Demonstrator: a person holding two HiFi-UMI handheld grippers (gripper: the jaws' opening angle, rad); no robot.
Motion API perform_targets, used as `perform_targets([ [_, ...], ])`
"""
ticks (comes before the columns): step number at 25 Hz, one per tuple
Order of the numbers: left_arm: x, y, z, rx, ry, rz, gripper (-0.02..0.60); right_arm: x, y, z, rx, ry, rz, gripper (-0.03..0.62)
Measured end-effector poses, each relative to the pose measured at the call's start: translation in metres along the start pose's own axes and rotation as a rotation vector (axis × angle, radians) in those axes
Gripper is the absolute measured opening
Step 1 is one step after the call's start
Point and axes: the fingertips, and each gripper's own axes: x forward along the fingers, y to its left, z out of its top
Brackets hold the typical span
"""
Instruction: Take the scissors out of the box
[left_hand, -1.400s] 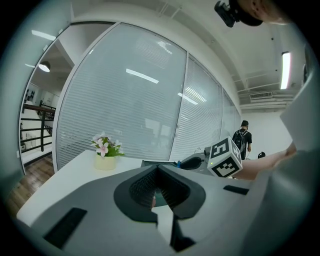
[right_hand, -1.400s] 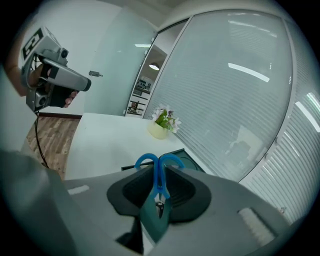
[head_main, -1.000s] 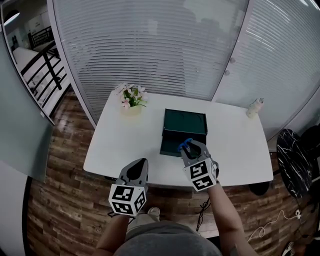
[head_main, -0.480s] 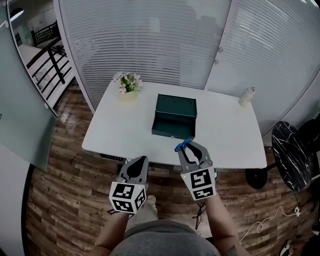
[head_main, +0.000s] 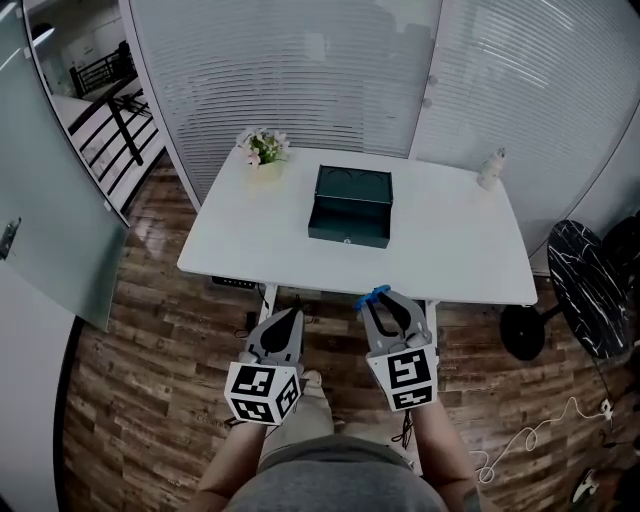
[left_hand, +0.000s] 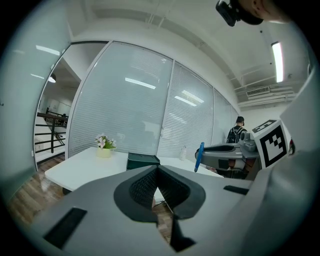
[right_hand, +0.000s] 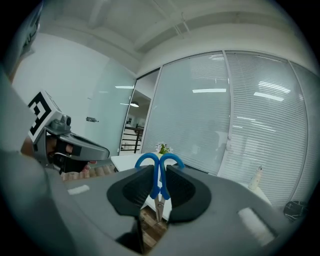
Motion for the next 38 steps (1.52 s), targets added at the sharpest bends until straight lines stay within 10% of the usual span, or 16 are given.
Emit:
perform_targets([
  [38, -0.037, -0.024, -0.021, -0.017, -0.010, 0.010, 0.006, -0.069, 0.018, -0.030, 0.055, 0.005, -0.025, 0.089],
])
